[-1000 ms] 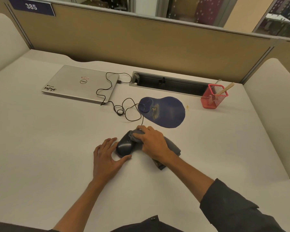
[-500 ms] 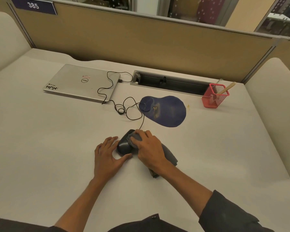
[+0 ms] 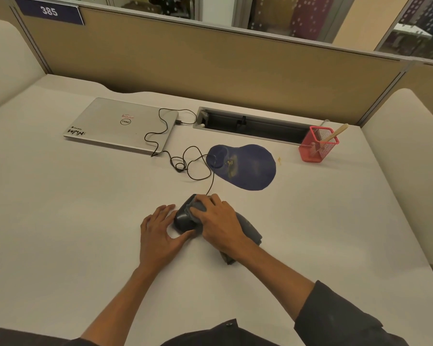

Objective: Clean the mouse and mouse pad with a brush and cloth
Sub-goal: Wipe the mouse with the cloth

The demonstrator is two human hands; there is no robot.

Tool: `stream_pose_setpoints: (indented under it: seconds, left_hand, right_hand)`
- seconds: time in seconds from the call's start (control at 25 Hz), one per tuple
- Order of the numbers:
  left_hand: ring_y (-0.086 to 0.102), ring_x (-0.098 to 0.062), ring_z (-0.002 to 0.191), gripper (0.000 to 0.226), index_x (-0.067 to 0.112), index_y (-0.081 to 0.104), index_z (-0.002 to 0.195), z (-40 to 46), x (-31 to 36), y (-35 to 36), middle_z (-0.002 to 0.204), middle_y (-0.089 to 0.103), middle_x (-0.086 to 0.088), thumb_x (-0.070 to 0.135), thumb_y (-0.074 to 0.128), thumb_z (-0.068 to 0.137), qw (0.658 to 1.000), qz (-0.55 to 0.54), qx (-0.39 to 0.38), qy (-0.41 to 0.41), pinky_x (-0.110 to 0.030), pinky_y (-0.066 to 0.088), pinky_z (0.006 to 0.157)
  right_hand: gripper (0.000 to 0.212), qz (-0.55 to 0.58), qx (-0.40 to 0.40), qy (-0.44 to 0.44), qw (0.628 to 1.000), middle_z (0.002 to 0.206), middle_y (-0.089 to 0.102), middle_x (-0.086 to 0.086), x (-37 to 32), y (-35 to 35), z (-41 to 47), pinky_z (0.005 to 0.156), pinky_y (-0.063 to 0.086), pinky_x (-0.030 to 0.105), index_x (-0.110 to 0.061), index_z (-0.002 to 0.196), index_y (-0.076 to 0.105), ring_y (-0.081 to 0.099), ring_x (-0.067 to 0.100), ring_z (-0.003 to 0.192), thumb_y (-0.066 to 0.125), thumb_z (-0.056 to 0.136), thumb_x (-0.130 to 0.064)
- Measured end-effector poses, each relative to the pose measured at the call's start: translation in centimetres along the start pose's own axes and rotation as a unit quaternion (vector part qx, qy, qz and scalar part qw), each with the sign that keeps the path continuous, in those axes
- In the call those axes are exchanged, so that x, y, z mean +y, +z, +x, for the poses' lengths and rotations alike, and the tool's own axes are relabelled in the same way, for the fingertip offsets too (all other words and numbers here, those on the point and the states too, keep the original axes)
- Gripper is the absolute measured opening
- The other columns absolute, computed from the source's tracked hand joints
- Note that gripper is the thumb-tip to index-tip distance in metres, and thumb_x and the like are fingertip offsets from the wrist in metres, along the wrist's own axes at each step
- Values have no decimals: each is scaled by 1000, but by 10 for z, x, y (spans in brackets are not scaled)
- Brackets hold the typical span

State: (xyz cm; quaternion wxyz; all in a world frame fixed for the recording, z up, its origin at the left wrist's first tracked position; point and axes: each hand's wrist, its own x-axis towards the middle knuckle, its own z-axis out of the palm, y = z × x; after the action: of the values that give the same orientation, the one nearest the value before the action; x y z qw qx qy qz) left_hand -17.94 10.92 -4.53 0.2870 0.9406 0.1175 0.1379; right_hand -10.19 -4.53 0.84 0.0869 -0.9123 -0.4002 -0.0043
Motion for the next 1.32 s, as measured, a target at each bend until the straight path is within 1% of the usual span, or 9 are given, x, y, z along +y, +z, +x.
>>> stream_pose_setpoints:
  seconds: [0.08, 0.2, 0.36, 0.56, 0.72, 0.88, 1.04, 1.2, 1.32]
  left_hand:
    - [37, -17, 137, 94, 19, 58, 128, 0, 0, 0, 140, 52, 2, 88, 35, 69, 1000, 1, -3, 0, -41, 24, 112]
    - [36, -18, 138, 95, 19, 57, 129, 1, 2, 0, 141, 51, 2, 88, 37, 67, 1000, 0, -7, -5, -41, 22, 112]
    - [37, -17, 137, 90, 18, 58, 129, -1, -1, 0, 140, 52, 2, 83, 42, 69, 1000, -5, 4, 0, -40, 23, 111]
    - [36, -18, 138, 93, 19, 57, 130, 0, 1, 0, 141, 51, 2, 86, 39, 68, 1000, 2, -1, -4, -43, 23, 113]
    - [37, -16, 137, 83, 20, 57, 129, -1, -3, 1, 140, 51, 3, 76, 49, 69, 1000, -11, 10, 1, -34, 19, 111]
    - [37, -18, 137, 85, 20, 58, 128, 1, -1, 2, 140, 52, 2, 79, 48, 68, 1000, 1, 5, 0, -39, 22, 111]
    - [36, -17, 137, 84, 20, 57, 130, 0, -3, 2, 141, 51, 3, 78, 48, 69, 1000, -6, 7, 4, -36, 20, 111]
    - [36, -17, 137, 91, 21, 57, 130, 1, -1, 2, 140, 52, 3, 85, 43, 67, 1000, -1, 7, -3, -41, 23, 111]
    - [35, -13, 138, 87, 22, 57, 129, 1, -1, 1, 141, 50, 6, 83, 48, 67, 1000, 1, 4, -8, -41, 24, 112]
  right_hand:
    - [48, -5, 0, -12, 1000, 141, 41, 7, 7, -1, -3, 87, 42, 40, -21, 129, 52, 39, 29, 118, 65, 83, -16]
    - [50, -7, -1, 36, 999, 144, 36, 6, 10, -5, 7, 92, 40, 40, -23, 132, 47, 37, 28, 122, 63, 85, -18]
    - [48, 17, -17, -16, 1000, 143, 39, 4, 3, 1, 2, 86, 40, 40, -25, 127, 54, 37, 28, 118, 65, 81, -17]
    - [49, 2, 1, 73, 997, 146, 35, 4, 5, -2, 15, 95, 37, 39, -24, 132, 48, 34, 27, 125, 62, 86, -20]
    - [50, 8, -8, -21, 1000, 142, 42, 7, -5, 4, -5, 90, 41, 43, -24, 127, 54, 38, 32, 122, 69, 80, -17]
    - [48, -2, 2, 60, 998, 144, 38, 4, 3, -3, 14, 93, 37, 40, -25, 130, 51, 35, 28, 124, 64, 84, -19]
    - [48, 30, -18, 4, 999, 141, 41, 4, -4, 4, 9, 90, 39, 41, -27, 126, 55, 36, 28, 120, 68, 80, -18]
    - [45, 25, -17, 95, 995, 138, 43, 1, 7, -4, 32, 88, 37, 38, -27, 125, 56, 37, 26, 117, 64, 81, -19]
    - [41, 25, -21, 143, 989, 134, 48, 0, 14, -11, 55, 84, 40, 36, -24, 123, 58, 41, 25, 113, 59, 83, -18]
